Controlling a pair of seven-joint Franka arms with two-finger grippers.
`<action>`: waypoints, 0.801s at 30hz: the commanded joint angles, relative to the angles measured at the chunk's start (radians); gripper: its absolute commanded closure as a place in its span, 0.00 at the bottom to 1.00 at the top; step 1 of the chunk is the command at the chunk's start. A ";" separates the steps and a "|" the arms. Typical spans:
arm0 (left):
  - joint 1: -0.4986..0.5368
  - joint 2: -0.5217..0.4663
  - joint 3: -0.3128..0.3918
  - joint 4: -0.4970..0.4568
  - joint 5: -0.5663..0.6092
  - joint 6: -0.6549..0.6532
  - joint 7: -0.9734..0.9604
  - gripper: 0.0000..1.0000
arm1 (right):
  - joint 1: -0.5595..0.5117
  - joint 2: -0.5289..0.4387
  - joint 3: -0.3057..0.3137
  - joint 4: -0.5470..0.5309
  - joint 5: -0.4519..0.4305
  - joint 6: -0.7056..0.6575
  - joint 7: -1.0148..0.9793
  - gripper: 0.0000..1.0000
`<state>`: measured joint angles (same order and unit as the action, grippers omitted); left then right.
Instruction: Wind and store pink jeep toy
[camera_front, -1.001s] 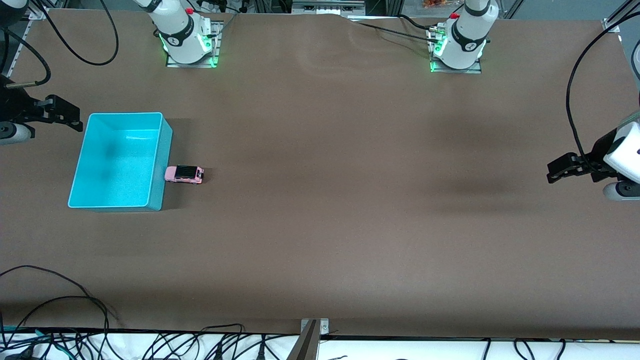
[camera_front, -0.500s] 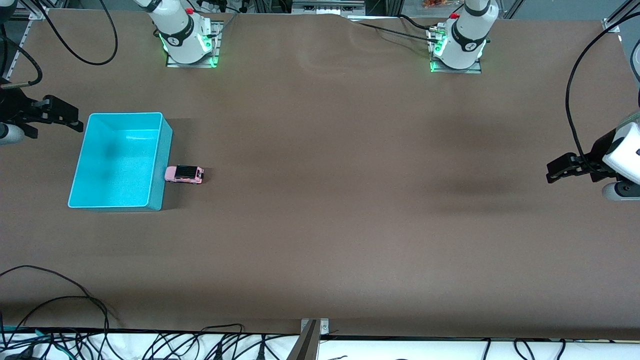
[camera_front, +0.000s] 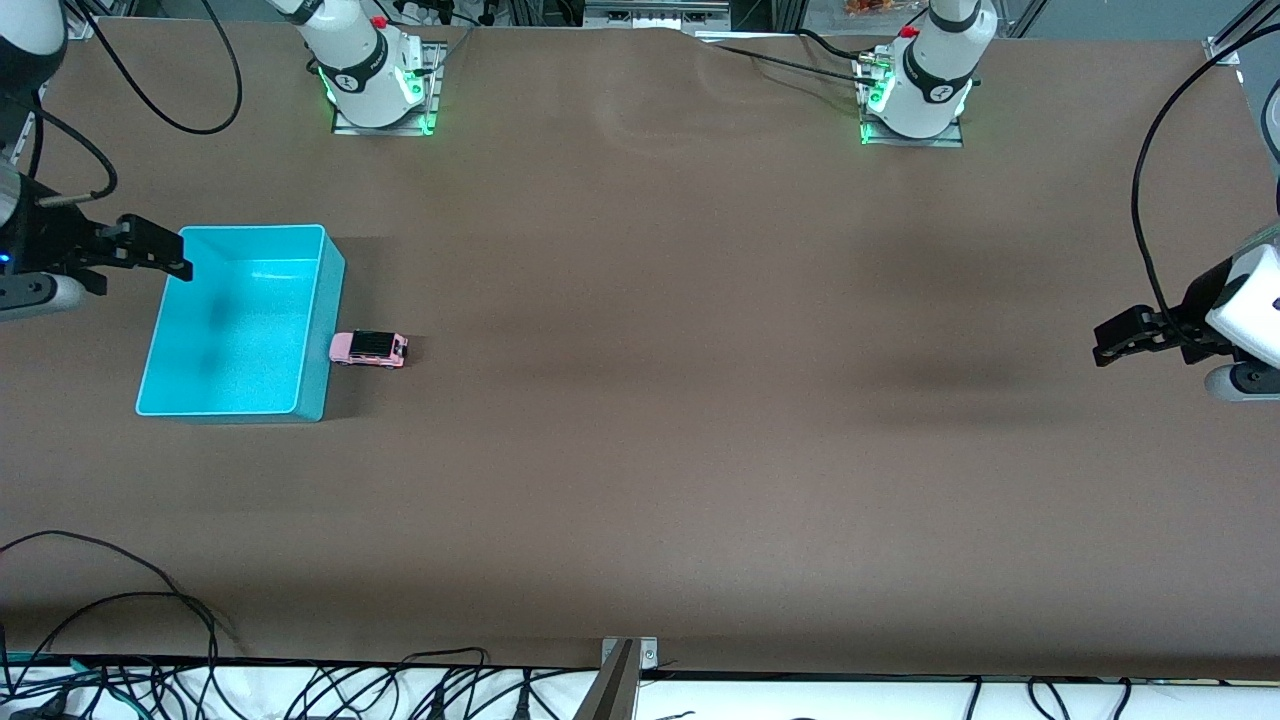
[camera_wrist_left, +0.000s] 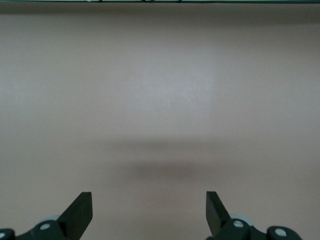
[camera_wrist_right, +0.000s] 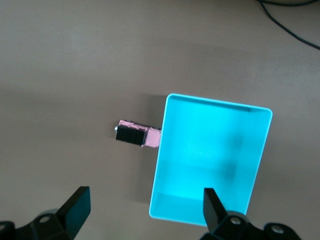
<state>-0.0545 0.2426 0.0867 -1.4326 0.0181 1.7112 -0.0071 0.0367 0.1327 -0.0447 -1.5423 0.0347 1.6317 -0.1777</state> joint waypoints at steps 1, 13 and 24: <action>0.002 -0.023 -0.002 -0.015 0.005 -0.002 0.019 0.00 | -0.006 -0.091 0.002 -0.189 0.021 0.125 -0.008 0.00; 0.004 -0.022 -0.002 -0.017 0.005 -0.001 0.021 0.00 | -0.005 -0.145 0.066 -0.492 0.017 0.473 -0.002 0.00; 0.002 -0.020 -0.002 -0.015 0.005 -0.001 0.019 0.00 | -0.005 -0.148 0.077 -0.548 0.042 0.545 0.072 0.00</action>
<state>-0.0543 0.2418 0.0867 -1.4327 0.0181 1.7112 -0.0071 0.0405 0.0210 0.0290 -2.0477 0.0452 2.1474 -0.1073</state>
